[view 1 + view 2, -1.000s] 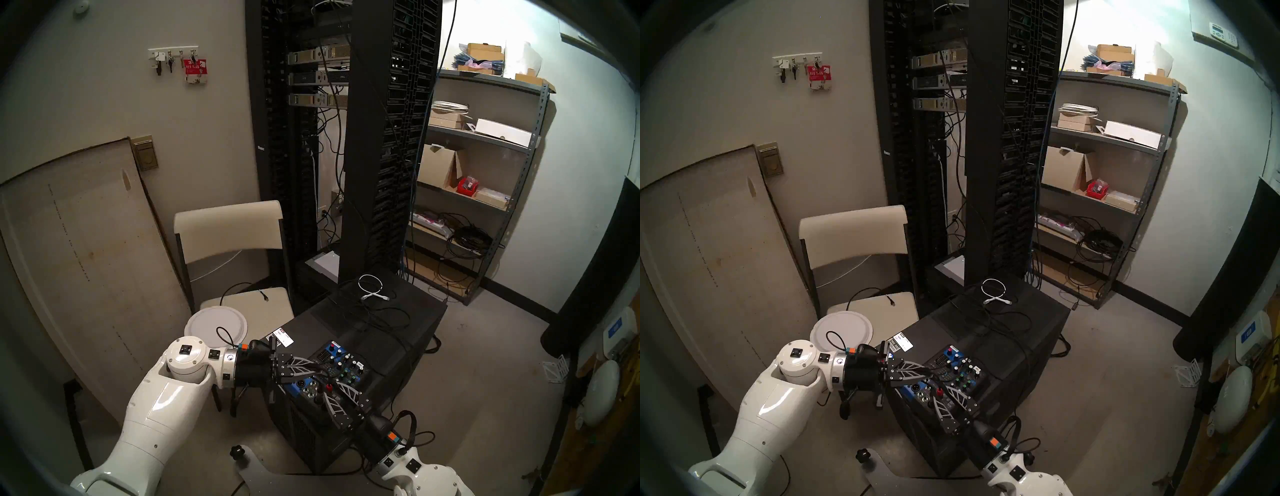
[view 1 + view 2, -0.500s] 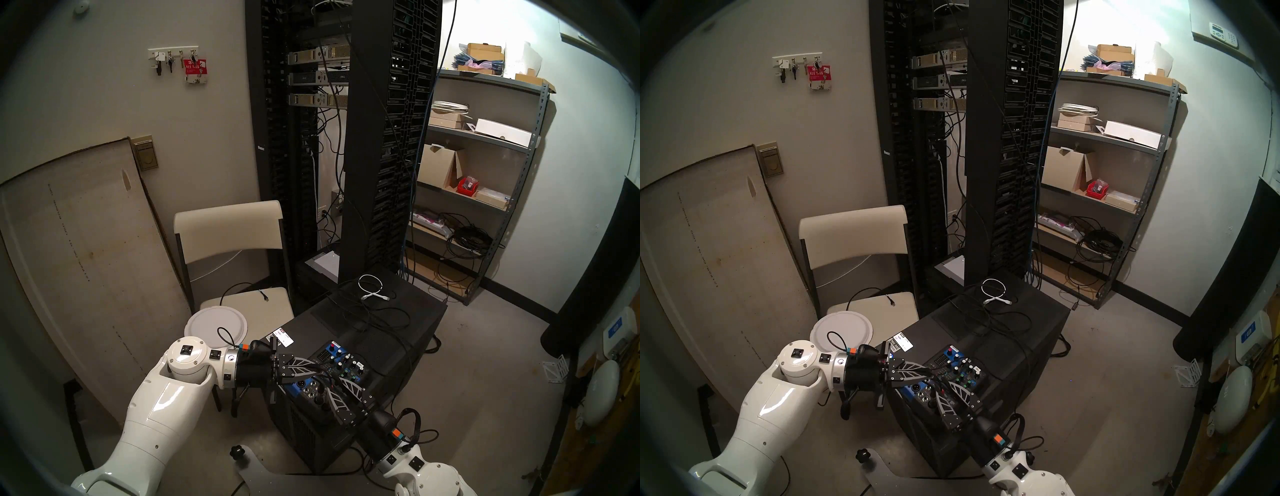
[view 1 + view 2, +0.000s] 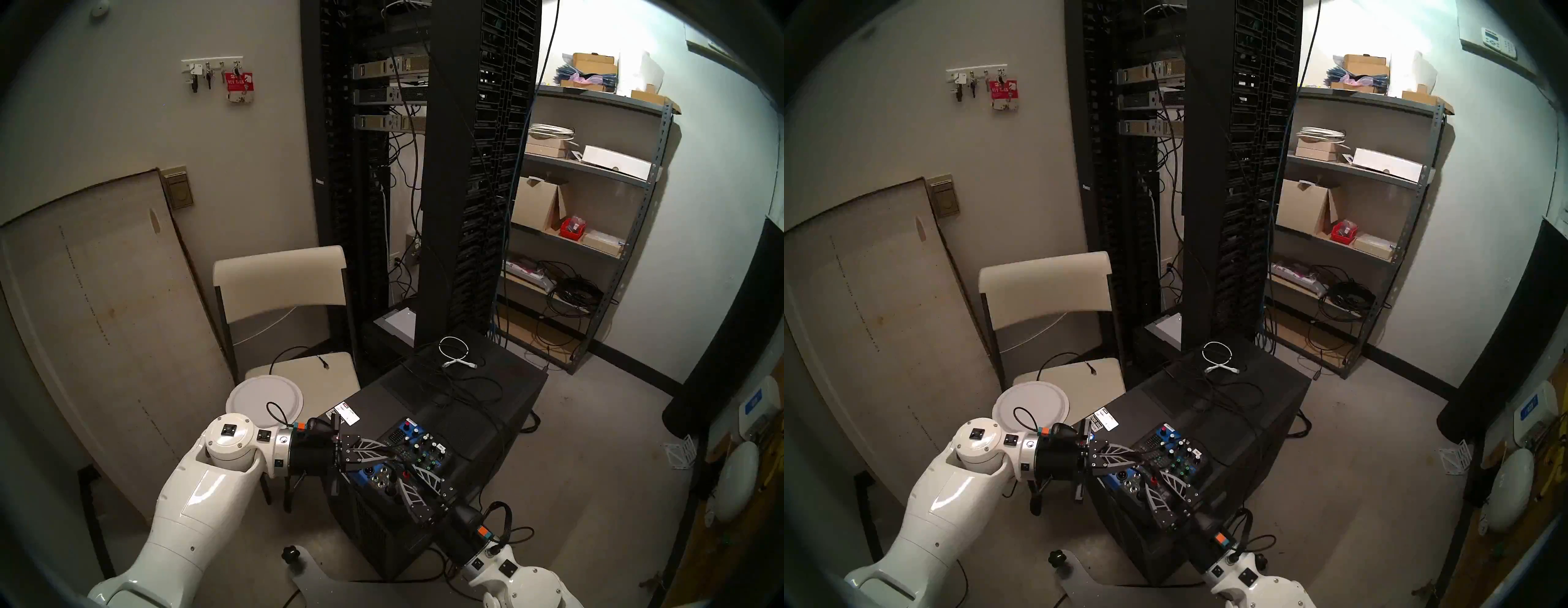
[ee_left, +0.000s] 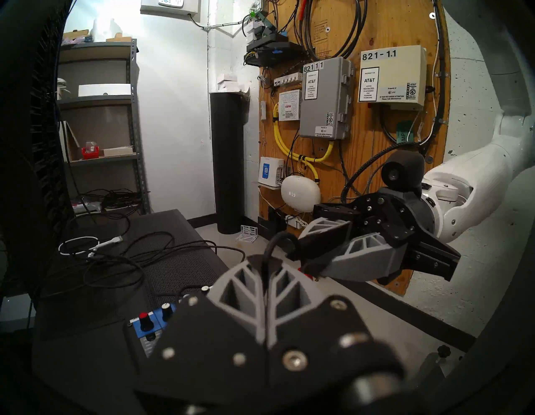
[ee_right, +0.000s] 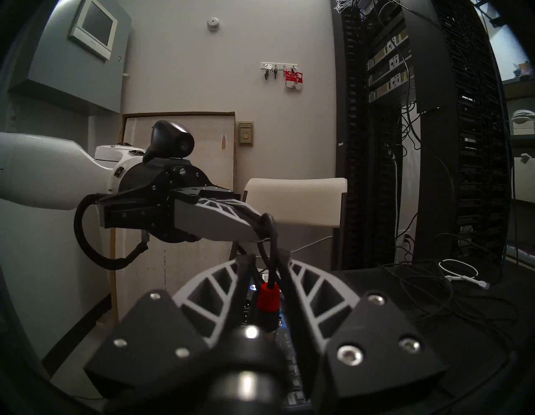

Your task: Insert aux cable

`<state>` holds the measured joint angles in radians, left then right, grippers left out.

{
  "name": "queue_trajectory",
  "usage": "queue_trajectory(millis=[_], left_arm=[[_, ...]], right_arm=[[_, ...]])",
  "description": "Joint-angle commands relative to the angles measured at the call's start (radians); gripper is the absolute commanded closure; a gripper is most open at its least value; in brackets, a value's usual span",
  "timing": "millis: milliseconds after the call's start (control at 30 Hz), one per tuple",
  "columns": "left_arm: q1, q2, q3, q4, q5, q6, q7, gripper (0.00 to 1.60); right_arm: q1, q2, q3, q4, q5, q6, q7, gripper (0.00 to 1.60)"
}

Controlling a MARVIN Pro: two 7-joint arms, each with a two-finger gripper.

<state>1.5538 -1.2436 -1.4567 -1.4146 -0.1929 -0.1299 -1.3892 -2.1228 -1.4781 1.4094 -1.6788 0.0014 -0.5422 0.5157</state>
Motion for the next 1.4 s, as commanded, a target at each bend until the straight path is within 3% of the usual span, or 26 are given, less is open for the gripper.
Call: queue_trajectory(millis=[0,33,1367], left_arm=[[0.002,-0.002,-0.004,-0.017,-0.005,-0.002,0.0,1.6],[0.002,-0.002,-0.004,-0.017,-0.005,-0.002,0.0,1.6],[0.005,-0.009,-0.014,-0.024,0.004,-0.002,0.007,1.6]], right_arm=[[0.011,-0.006,-0.001,-0.014,-0.009,-0.003,-0.006,1.55],[0.011,-0.005,-0.001,-0.013,-0.009,-0.003,-0.006,1.6],[-0.032,0.017,-0.009,0.002,-0.033,-0.097,-0.004,1.6]])
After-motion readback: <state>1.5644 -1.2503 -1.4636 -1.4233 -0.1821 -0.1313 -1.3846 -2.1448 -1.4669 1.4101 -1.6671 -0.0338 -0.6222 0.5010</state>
